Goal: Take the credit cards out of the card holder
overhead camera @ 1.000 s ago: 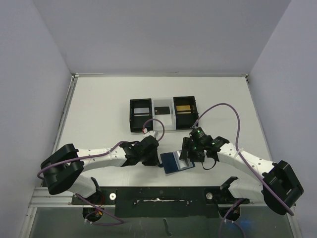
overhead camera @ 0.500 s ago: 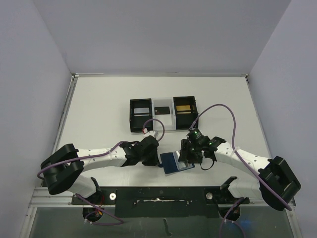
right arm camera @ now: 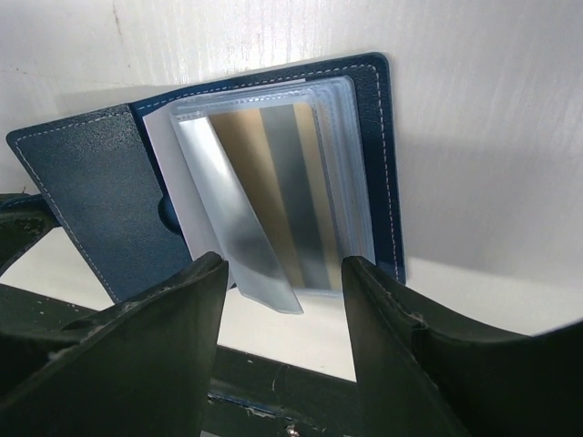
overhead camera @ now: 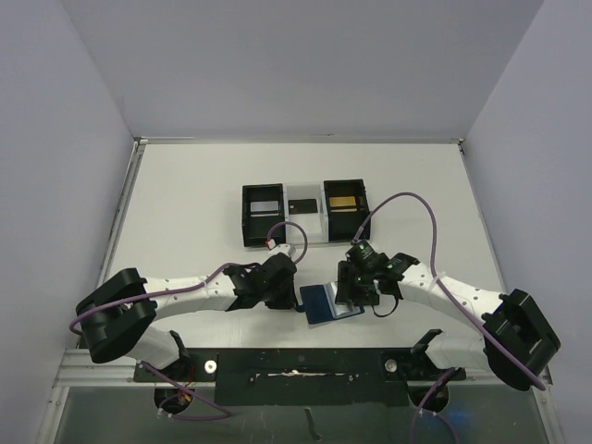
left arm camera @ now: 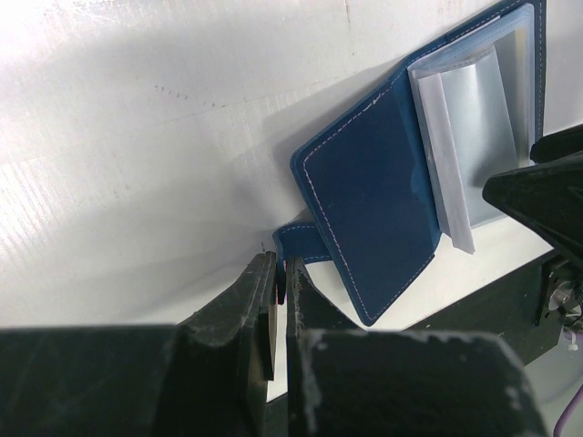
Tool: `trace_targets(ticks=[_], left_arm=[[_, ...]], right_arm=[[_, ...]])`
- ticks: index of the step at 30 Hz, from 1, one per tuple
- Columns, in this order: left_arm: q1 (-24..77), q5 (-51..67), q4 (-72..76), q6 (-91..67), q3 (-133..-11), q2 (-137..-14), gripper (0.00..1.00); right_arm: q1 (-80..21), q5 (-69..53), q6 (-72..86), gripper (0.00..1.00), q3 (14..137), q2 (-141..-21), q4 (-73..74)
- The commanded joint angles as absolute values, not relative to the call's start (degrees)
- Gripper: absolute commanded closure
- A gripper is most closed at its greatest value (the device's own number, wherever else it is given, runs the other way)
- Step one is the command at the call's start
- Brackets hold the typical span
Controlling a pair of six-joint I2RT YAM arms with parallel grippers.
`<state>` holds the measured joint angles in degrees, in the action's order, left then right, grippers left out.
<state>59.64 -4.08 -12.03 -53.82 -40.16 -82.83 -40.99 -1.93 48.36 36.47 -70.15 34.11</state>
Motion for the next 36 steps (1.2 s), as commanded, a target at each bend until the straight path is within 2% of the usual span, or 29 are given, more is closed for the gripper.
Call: trace_targets(ticks=[1, 8, 18, 25, 36], left_arm=[[59.85, -4.10, -11.41, -53.52, -41.54, -81.92, 1.00], [59.86, -3.80, -11.24, -53.53, -41.53, -82.00, 1.00], [59.85, -3.87, -11.38, -53.48, -41.28, -81.70, 1.00], [59.85, -3.89, -10.90, -53.44, -41.20, -81.56, 1.00], [59.85, -3.64, -10.98, -53.26, -41.21, -81.96, 1.00]], right_arm=[[-42.15, -1.98, 48.39, 0.47, 36.95, -71.02, 31.50], [-43.11, -1.61, 49.45, 0.50, 37.02, -73.18, 30.69], [-45.69, 3.50, 50.28, 0.44, 41.83, -73.04, 37.40], [-46.19, 3.40, 50.91, 0.44, 41.05, -74.99, 36.50], [-48.24, 6.25, 52.15, 0.38, 42.34, -78.97, 37.56]])
